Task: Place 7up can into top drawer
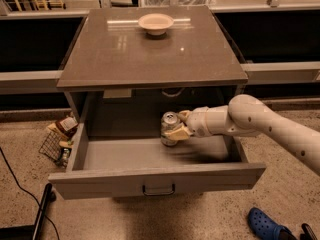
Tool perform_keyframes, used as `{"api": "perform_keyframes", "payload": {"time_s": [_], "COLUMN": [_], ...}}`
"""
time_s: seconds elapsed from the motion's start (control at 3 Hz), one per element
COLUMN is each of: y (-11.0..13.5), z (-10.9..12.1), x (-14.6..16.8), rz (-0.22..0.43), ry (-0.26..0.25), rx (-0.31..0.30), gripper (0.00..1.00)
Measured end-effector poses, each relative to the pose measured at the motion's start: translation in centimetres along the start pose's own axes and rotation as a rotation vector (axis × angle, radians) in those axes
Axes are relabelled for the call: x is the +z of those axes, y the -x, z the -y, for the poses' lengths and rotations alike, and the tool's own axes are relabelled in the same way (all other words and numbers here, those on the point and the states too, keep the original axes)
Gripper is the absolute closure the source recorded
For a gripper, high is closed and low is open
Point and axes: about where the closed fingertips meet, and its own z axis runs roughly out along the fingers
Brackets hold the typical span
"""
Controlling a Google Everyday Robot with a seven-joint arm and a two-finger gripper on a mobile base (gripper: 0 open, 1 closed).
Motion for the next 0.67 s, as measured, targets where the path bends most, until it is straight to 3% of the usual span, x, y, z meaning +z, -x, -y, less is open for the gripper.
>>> {"api": "perform_keyframes", "payload": {"time_s": [0.33,0.67], "y": [-0.3,0.0], "z": [0.1,0.1], "x": [-1.2,-3.3], "rz": [0.001,0.011], "ry": [-0.019,-0.044], "rx": [0.003,0.001], "gripper": [0.04,0.00]}}
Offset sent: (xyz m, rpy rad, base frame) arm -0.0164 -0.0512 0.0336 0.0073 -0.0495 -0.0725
